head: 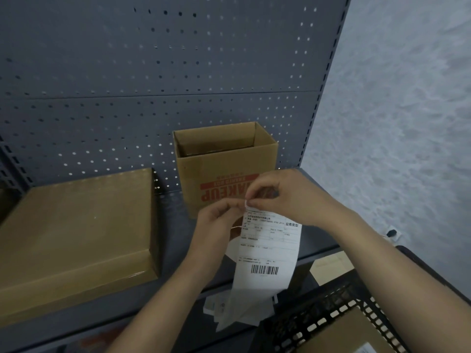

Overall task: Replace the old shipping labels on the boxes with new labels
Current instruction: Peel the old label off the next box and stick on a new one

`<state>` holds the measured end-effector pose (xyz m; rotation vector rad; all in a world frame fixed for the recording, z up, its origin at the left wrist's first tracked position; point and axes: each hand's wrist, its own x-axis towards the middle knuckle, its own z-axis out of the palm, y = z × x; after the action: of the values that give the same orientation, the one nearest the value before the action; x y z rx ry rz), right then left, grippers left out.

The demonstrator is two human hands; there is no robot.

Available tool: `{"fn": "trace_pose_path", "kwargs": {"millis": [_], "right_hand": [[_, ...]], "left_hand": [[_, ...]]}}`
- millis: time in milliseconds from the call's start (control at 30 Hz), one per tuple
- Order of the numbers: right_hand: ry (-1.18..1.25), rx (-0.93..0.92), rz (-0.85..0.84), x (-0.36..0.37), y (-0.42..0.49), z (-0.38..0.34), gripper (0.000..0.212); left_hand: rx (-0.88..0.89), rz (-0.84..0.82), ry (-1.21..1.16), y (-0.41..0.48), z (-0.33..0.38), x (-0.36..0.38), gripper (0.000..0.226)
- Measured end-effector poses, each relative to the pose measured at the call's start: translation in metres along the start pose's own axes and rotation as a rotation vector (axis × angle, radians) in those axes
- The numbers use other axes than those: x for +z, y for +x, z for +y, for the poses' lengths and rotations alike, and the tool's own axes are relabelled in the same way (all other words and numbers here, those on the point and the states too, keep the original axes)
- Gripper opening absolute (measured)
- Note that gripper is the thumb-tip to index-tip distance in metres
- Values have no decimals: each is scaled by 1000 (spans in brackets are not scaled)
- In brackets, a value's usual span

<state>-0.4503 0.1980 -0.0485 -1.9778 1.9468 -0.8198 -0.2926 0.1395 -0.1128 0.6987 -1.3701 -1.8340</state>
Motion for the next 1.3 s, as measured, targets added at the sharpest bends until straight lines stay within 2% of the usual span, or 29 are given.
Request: {"fn": "trace_pose_path", "kwargs": {"millis": [100, 233, 433, 667, 933, 1300], "right_hand": [[10, -35, 10, 0, -2, 2, 4], [-9, -50, -13, 0, -5, 5, 5], [-19, -52, -44, -2, -10, 3, 4], [-10, -43, -40, -2, -13, 5, 5], [-18, -117, -42, -2, -15, 4, 5], [171, 17, -151, -8, -26, -13, 5]], "left_hand": [[-60, -9, -63, 2, 4, 2, 30], [-139, -58, -22, 9, 9, -1, 23], [-111, -115, 81, 18, 11, -6, 18], [-141, -190, 86, 20, 11, -8, 16], [-123, -65, 199, 29, 5, -13, 16], [-71, -3, 435, 31, -4, -22, 20]]}}
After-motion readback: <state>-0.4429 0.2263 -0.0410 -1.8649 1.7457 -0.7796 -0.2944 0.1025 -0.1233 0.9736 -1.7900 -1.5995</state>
